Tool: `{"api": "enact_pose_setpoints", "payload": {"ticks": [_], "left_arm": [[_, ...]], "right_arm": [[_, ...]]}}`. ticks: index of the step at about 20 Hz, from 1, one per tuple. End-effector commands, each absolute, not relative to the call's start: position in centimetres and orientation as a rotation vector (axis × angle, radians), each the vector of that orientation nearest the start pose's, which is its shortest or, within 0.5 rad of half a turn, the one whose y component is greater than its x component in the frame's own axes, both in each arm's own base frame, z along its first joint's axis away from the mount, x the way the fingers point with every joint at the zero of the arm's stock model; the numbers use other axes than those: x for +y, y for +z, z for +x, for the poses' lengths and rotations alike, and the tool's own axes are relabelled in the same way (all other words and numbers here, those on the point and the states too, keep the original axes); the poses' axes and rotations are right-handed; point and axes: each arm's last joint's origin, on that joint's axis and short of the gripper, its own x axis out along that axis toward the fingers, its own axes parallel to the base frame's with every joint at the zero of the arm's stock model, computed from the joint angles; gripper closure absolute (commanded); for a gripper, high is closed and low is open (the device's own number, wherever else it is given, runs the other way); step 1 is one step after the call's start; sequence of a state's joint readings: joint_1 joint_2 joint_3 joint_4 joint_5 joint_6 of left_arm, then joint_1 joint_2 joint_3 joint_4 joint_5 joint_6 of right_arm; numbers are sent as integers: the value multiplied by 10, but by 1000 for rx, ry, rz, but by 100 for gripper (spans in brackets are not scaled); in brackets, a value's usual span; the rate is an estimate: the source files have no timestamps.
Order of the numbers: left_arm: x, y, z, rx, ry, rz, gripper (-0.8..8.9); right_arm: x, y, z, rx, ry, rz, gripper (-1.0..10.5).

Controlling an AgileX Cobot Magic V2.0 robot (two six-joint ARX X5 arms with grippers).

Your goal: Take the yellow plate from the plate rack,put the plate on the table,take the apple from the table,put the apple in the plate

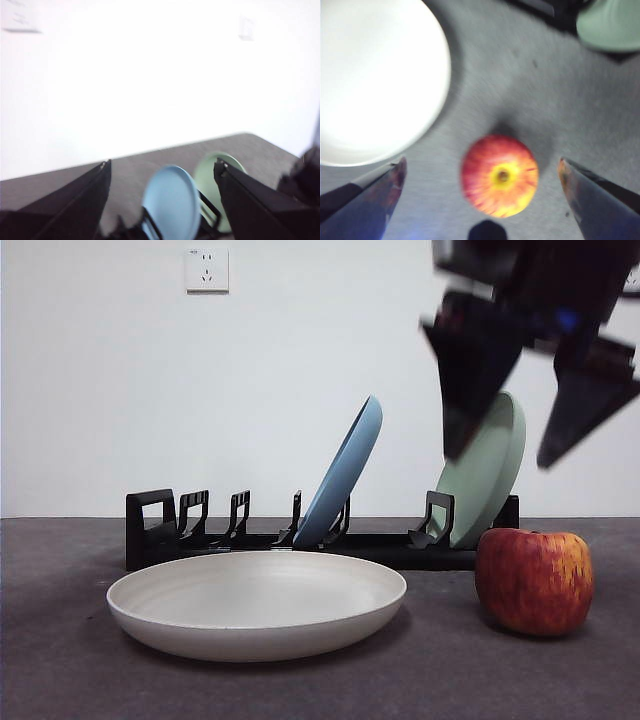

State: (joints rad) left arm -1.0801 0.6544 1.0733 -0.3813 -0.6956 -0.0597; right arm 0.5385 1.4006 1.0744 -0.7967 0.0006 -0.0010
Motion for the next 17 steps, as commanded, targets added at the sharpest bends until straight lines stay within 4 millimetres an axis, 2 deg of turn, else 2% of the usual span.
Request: {"api": "enact_pose_setpoints", "payload": {"ticks": [1, 5, 13, 14, 17], "left_arm": [[-69, 421, 59, -25, -333, -60, 468], [-62, 420, 56, -21, -287, -54, 468], [-62, 418, 57, -4, -282, -31, 468], [-61, 417, 57, -2, -276, -28, 468], [-61, 416, 57, 8, -267, -15, 468]], "right_arm": [[143, 234, 240, 1175, 467, -329, 436], [148, 212, 249, 1260, 458, -349, 438], [154, 176, 259, 1385, 435, -375, 448], [154, 174, 260, 1389, 429, -377, 486], [155, 174, 260, 1388, 427, -375, 898]]}}
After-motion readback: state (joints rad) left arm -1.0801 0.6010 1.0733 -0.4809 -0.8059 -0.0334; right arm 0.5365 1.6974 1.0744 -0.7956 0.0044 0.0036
